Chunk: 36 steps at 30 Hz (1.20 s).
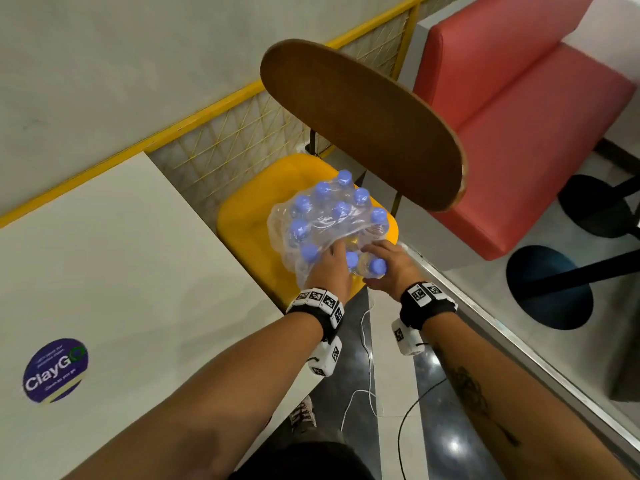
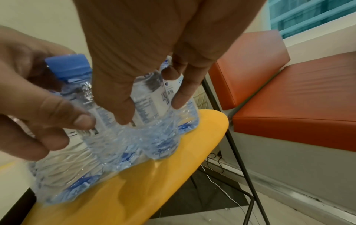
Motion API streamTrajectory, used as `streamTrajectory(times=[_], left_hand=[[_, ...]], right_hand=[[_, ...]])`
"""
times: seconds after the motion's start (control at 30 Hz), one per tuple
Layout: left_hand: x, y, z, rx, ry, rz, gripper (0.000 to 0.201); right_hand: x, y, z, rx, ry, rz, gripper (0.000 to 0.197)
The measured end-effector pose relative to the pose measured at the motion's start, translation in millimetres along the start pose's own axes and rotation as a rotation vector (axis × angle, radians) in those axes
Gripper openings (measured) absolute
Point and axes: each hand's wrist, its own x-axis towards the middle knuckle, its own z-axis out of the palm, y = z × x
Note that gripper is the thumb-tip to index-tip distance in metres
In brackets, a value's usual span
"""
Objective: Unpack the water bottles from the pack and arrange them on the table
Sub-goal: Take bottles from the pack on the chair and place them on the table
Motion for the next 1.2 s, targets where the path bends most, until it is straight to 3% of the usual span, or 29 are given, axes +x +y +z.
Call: streamTrajectory(times=[0.13, 0.2, 0.3, 0.4, 0.57, 0.77, 0.97, 1.2], left_hand=[[-10, -4, -10, 0.026, -0.182, 0.096, 0.058], [-20, -10, -21, 0.009, -0.233, 0.122, 0.057], [-47, -30, -49, -0.041, -0.221, 0.115, 0.063], [-87, -66, -88, 0.018, -0.133, 0.029, 0.062], [-176, -175, -158, 0.069, -0.062, -0.191, 0.057], [-302, -302, -231, 0.016, 0.077, -0.576, 0.049], [-394, -397, -278, -0.028, 0.246, -0.831, 0.045], [-438, -461, -306, -0.025, 0.221, -0.94, 0.047]], right_hand=[[-16, -15, -1, 0.072, 0.06, 0.091, 0.045], [-33, -22, 0, 0.175, 0.129, 0.093, 0.043], [-56, -33, 2, 0.287, 0.207, 0.053, 0.047], [-72, -65, 11, 0.284, 0.189, 0.004, 0.053], [-70, -163, 74, 0.331, -0.022, -0.175, 0.059], [-62, -315, 177, 0.278, -0.415, -0.372, 0.055], [-72, -448, 277, 0.21, -0.572, -0.546, 0.054], [-88, -548, 361, 0.031, -0.66, -0.636, 0.054]])
